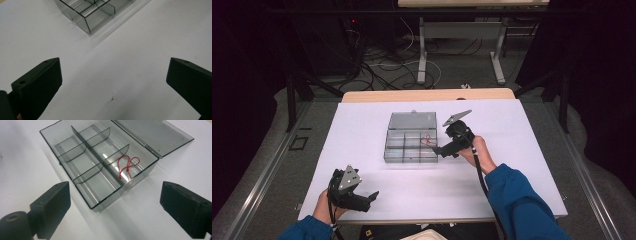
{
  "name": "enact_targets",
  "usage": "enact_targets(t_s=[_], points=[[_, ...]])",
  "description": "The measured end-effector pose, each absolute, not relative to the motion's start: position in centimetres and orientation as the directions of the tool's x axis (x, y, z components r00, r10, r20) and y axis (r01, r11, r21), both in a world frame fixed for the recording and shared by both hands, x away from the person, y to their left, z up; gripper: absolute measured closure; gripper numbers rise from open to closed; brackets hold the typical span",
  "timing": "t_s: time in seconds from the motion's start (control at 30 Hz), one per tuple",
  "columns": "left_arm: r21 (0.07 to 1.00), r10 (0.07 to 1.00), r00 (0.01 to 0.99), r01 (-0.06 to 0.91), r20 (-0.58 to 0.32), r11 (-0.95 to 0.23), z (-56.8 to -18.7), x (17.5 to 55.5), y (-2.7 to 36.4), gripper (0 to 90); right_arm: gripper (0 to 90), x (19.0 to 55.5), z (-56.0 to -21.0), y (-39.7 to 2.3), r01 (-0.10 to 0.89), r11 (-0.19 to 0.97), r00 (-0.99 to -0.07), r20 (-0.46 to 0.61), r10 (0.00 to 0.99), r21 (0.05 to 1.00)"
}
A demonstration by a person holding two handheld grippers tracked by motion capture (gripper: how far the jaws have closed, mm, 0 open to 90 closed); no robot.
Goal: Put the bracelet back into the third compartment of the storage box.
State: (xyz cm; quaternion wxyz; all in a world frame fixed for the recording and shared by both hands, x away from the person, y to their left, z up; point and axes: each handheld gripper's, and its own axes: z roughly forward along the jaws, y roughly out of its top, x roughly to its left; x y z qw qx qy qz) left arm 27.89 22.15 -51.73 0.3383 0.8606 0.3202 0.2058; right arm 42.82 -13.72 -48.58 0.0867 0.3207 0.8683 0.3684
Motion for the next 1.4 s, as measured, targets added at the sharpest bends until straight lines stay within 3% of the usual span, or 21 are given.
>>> enact_targets(t_s=[0.47,1.4], points=[[0.714,0.693,0.71,0.421,0.124,-0.559,-51.7,27.8,22.1,0.2,1.1,40.5,-48.4,-15.9,0.477,0.529,-0.787,0.073,0.613,0.702],[0.715,0.691,0.712,0.418,0.125,-0.561,-51.6,27.8,22.1,0.2,0.0,35.5,-49.5,-20.7,0.463,0.537,-0.786,0.047,0.617,0.705]])
